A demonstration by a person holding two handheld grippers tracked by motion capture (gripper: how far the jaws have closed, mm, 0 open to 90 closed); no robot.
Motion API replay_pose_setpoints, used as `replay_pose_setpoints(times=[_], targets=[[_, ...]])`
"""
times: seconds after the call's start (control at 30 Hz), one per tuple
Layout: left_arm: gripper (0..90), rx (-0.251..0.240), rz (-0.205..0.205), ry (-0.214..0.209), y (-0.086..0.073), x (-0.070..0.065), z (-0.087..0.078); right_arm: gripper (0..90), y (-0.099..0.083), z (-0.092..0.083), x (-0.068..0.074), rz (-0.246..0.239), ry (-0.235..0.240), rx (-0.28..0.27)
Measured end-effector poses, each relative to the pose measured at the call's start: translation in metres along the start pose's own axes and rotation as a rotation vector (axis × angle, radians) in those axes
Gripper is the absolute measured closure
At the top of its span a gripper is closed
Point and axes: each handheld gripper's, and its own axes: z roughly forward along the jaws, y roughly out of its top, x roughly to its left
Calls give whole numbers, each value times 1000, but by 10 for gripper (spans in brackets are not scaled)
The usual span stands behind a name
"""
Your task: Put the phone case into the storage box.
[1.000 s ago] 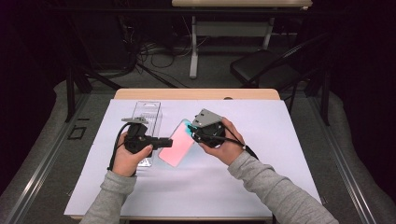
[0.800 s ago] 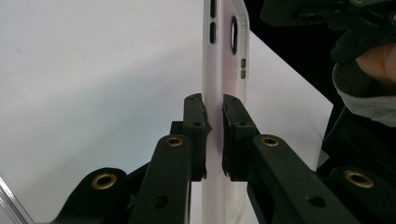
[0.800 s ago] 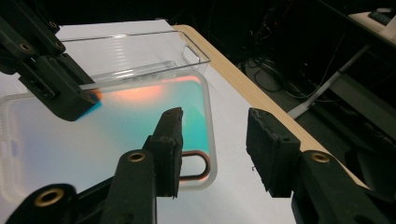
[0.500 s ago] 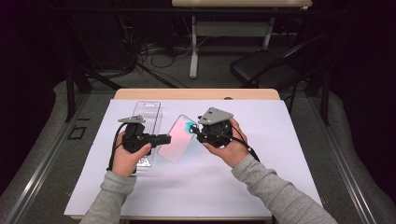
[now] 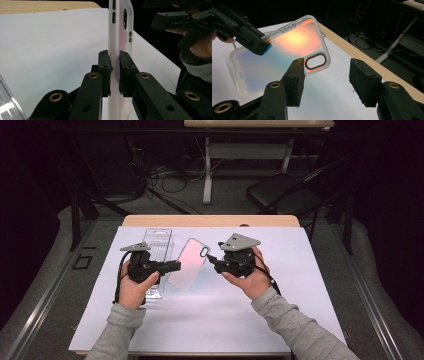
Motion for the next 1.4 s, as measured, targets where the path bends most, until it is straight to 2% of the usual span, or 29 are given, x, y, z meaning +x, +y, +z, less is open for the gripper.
replay_pose_setpoints(times=[0.1,0.27,0.4,0.87,1.2,1.4], targets=[[818,-15,1,-3,0,0,-1,440,-2,-2,-5,60,29,-18],[818,-42,-1,-13,0,0,-2,404,-4,-4,-9,100,83,-38],[818,-60,-2,-22,-1,-1,-2,375,-7,-5,-13,150,145,-53],[818,-103,-5,-53,-1,-1,-5,369,-15,-4,-25,309,307,-80],[818,-139,3,-91,-1,-1,-7,399,-19,-2,-30,389,374,-76],[818,-127,18,-115,-1,-2,-4,416,-19,-2,-32,414,408,-77]])
